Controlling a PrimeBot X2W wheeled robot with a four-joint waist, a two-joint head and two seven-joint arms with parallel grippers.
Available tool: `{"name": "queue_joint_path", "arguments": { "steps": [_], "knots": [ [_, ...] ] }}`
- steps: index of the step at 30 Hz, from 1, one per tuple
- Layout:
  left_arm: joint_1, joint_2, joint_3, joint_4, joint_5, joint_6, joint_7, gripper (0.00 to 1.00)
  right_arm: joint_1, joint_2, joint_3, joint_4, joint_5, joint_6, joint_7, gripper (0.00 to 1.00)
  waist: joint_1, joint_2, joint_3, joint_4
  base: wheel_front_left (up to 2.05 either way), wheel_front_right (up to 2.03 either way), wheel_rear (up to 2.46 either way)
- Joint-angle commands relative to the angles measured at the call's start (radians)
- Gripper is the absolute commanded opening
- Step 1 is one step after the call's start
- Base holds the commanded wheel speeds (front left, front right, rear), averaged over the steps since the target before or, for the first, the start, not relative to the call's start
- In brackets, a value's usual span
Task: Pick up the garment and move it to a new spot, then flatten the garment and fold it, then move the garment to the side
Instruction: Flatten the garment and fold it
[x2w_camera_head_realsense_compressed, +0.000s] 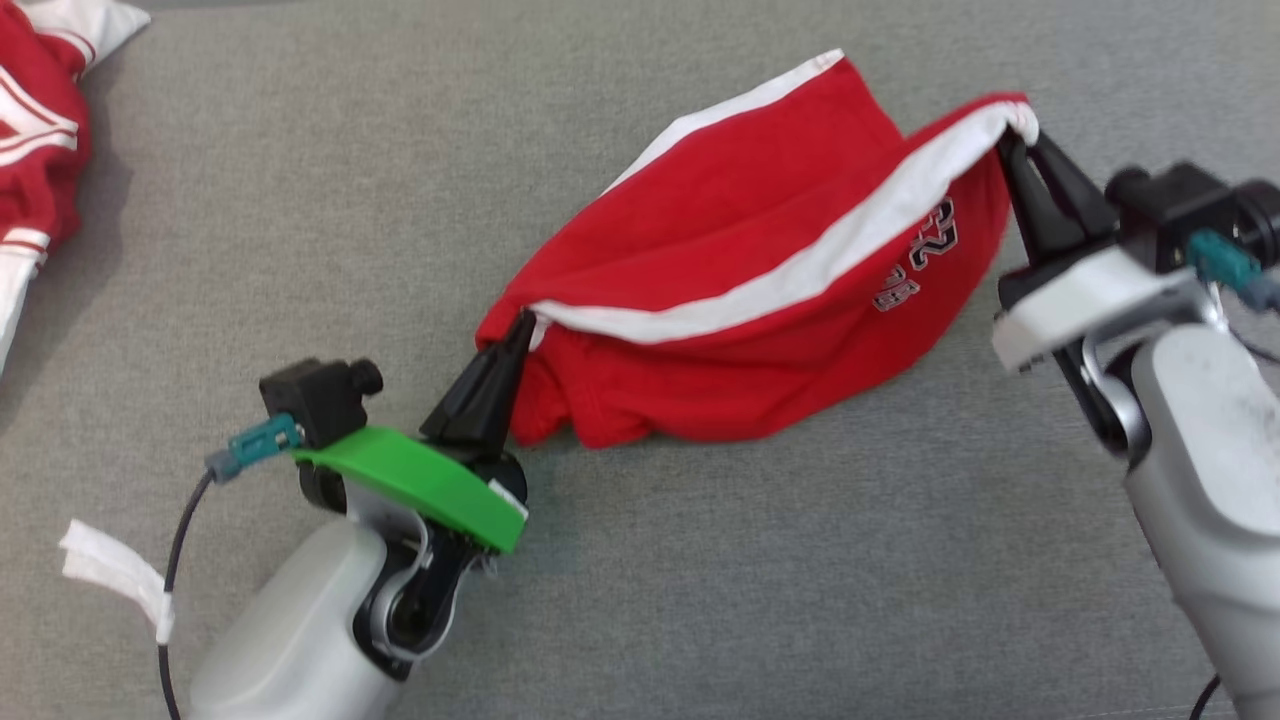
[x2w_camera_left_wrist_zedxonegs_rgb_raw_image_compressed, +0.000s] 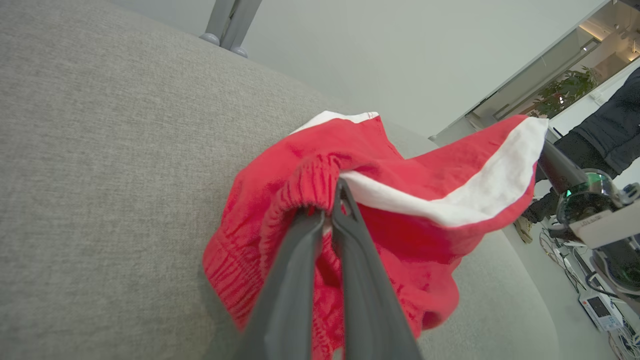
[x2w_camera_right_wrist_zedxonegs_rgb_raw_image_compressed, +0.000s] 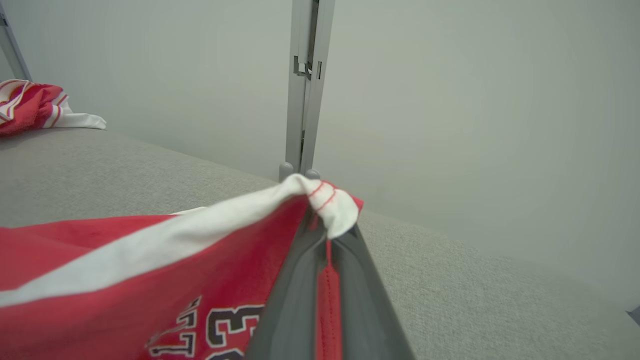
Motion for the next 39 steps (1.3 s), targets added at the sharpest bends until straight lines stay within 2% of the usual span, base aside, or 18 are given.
{"name": "queue_joint_path", "arguments": {
  "steps": [1, 11, 17, 23, 26, 27, 28, 29, 30, 31, 36, 39],
  "knots": [
    [-0.033, -0.009, 0.007, 0.016, -0.013, -0.007, 0.004, 0.0, -0.041, -0.009, 0.013, 0.035, 0.012, -0.001, 0.002, 0.0, 0.0, 0.0, 0.058, 0.041, 0.0, 0.0, 0.0],
    [-0.154, -0.045, 0.021, 0.124, -0.098, -0.021, -0.015, 0.0, -0.326, -0.002, 0.13, 0.365, 0.065, -0.001, -0.018, 0.0, 0.0, 0.0, 0.124, 0.078, 0.0, 0.0, 0.0],
    [-0.192, -0.052, 0.012, 0.146, -0.134, -0.022, -0.038, 0.0, -0.421, 0.013, 0.184, 0.501, 0.088, -0.001, -0.041, 0.0, 0.0, 0.0, 0.131, 0.081, 0.0, 0.0, 0.0],
    [-0.206, -0.05, 0.012, 0.174, -0.159, -0.022, -0.056, 0.0, -0.479, 0.029, 0.195, 0.61, 0.108, -0.001, -0.065, 0.0, 0.0, 0.0, 0.125, 0.075, 0.0, 0.0, 0.0],
    [-0.207, -0.051, 0.0, 0.182, -0.163, -0.022, -0.06, 0.0, -0.498, 0.036, 0.204, 0.646, 0.113, -0.001, -0.075, 0.41, 0.0, 0.0, 0.12, 0.073, 0.0, 0.0, 0.0],
    [-0.207, -0.051, -0.005, 0.184, -0.161, -0.022, -0.062, 0.12, -0.503, 0.042, 0.208, 0.658, 0.114, -0.001, -0.078, 0.84, 0.0, 0.0, 0.117, 0.072, 0.0, 0.0, 0.0],
    [-0.207, -0.051, -0.007, 0.186, -0.158, -0.022, -0.063, 0.31, -0.506, 0.046, 0.21, 0.666, 0.116, -0.001, -0.08, 1.0, 0.0, 0.0, 0.115, 0.072, 0.0, 0.0, 0.0],
    [-0.206, -0.05, -0.008, 0.187, -0.152, -0.022, -0.067, 0.45, -0.508, 0.051, 0.215, 0.677, 0.117, -0.001, -0.083, 1.0, 0.0, 0.0, 0.111, 0.072, 0.0, 0.0, 0.0],
    [-0.204, -0.048, -0.008, 0.188, -0.145, -0.022, -0.069, 0.86, -0.511, 0.053, 0.219, 0.684, 0.12, -0.001, -0.085, 1.0, 0.0, 0.0, 0.109, 0.072, 0.0, 0.0, 0.0],
    [-0.198, -0.046, -0.008, 0.189, -0.136, -0.022, -0.073, 1.0, -0.513, 0.054, 0.224, 0.691, 0.123, -0.001, -0.087, 1.0, 0.0, 0.0, 0.104, 0.072, 0.0, 0.0, 0.0],
    [-0.148, -0.031, 0.007, 0.181, -0.077, -0.021, -0.08, 1.0, -0.507, 0.045, 0.249, 0.712, 0.133, -0.001, -0.091, 1.0, 0.0, 0.0, 0.075, 0.075, 0.0, 0.0, 0.0],
    [-0.107, -0.018, 0.036, 0.149, 0.001, -0.008, -0.081, 1.0, -0.492, 0.032, 0.27, 0.723, 0.144, -0.001, -0.092, 1.0, 0.0, 0.0, 0.05, 0.079, 0.0, 0.0, 0.0]
  ]
}}
